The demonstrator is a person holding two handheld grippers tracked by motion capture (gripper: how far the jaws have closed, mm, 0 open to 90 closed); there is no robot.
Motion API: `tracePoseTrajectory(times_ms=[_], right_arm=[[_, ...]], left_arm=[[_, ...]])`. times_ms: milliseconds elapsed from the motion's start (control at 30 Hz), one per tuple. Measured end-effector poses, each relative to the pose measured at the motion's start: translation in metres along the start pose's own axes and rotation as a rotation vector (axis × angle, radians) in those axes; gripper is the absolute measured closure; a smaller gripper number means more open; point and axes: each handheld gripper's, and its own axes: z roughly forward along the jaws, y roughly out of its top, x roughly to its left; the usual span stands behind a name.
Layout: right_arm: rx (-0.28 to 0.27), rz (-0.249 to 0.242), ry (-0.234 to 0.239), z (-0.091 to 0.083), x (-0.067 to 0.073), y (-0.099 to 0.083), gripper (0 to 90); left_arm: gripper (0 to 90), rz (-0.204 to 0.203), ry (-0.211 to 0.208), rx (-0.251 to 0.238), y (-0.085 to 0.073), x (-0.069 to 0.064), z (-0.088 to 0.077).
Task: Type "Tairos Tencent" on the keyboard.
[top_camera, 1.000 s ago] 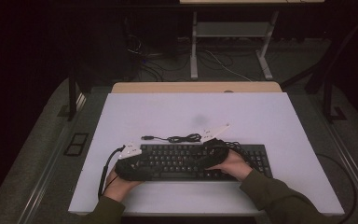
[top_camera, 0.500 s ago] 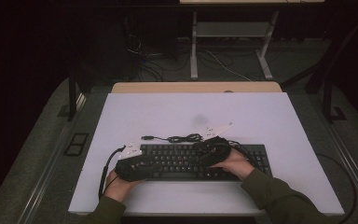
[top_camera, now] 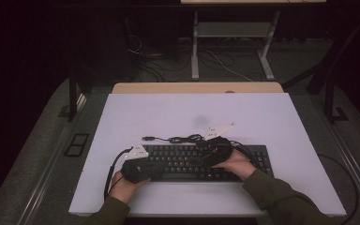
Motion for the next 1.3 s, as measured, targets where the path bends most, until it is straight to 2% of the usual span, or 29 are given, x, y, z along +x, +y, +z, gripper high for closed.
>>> tracePoseTrajectory(times_ms=[433, 700, 1300], right_arm=[[0.006, -0.004, -0.005, 0.002, 0.001, -0.001, 16.4], [0.001, -0.006, -0.015, 0.002, 0.002, -0.001, 16.4], [-0.002, -0.013, -0.027, 0.000, 0.002, -0.001, 16.4]], left_arm=[[89.1, 0.013, -0.012, 0.019, 0.001, -0.004, 0.010], [89.2, 0.015, -0.008, 0.030, 0.000, -0.004, 0.013], [89.1, 0.015, -0.011, 0.021, 0.002, -0.005, 0.010]])
